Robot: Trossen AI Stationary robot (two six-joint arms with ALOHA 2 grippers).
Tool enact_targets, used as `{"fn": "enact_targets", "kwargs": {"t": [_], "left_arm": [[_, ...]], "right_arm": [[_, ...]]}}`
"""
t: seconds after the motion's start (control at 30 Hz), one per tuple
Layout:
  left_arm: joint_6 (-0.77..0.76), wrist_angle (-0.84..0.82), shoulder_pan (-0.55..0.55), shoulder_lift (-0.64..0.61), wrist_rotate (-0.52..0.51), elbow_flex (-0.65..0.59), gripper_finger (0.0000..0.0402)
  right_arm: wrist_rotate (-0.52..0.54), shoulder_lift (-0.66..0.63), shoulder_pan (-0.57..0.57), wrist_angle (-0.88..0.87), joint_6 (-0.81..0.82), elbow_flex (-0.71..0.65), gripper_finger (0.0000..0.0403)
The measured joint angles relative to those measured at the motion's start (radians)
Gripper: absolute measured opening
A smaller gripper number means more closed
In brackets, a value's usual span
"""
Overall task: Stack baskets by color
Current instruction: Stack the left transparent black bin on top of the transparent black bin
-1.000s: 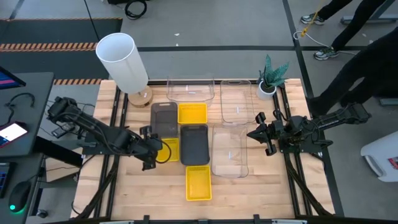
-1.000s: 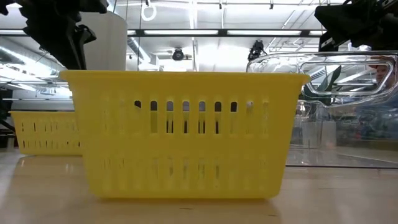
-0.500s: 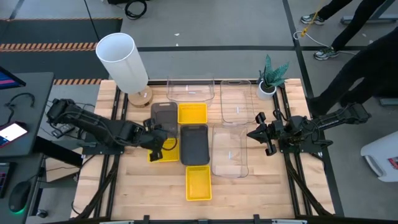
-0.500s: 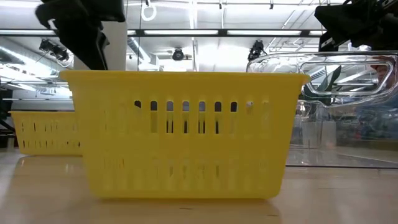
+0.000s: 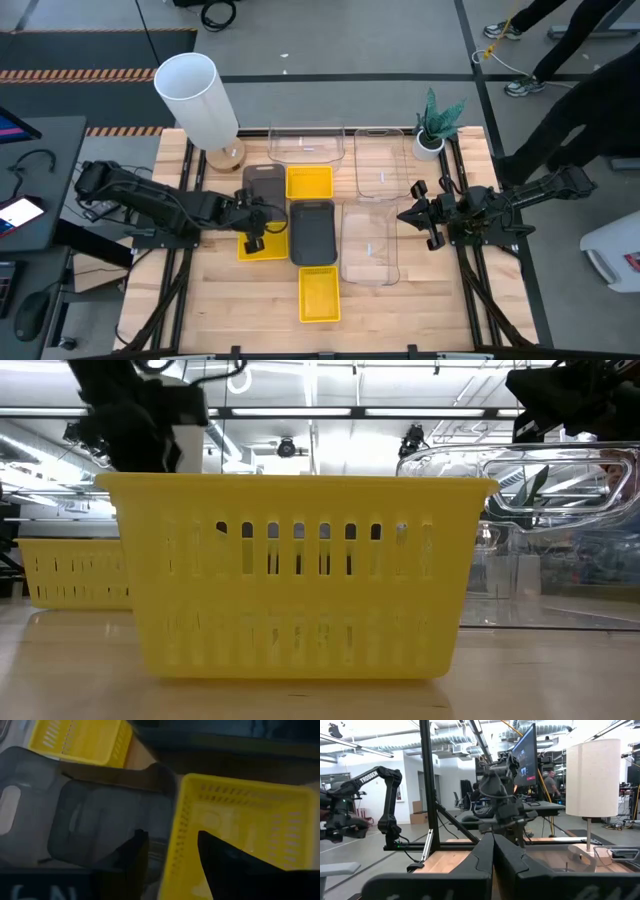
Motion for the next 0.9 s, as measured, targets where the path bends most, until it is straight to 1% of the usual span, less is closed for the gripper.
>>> {"fn": "enact_targets", "kwargs": {"t": [0.1,0.27,0.47,0.57,0.73,0.9], "left_arm": [[0.039,0.07,0.026,-0.001,0.01,-0.032,0.0167],[0.094,0.145,0.08,0.0,0.08,-0.074,0.0157],[0.099,0.178,0.13,0.0,0.142,-0.118,0.0145],[0.099,0.179,0.135,0.0,0.15,-0.127,0.0133],[0.097,0.174,0.135,0.0,0.164,-0.128,0.0102],[0.093,0.171,0.135,0.0,0.19,-0.128,0.0045]], "right_arm": [[0.0,0.0,0.0,0.0,0.0,0.0,0.0016],[0.0,0.0,0.0,0.0,0.0,0.0,0.0016],[0.0,0.0,0.0,0.0,0.0,0.0,0.0016],[0.0,0.0,0.0,0.0,0.0,0.0,0.0016],[0.0,0.0,0.0,0.0,0.0,0.0,0.0016],[0.0,0.0,0.0,0.0,0.0,0.0,0.0016]]}}
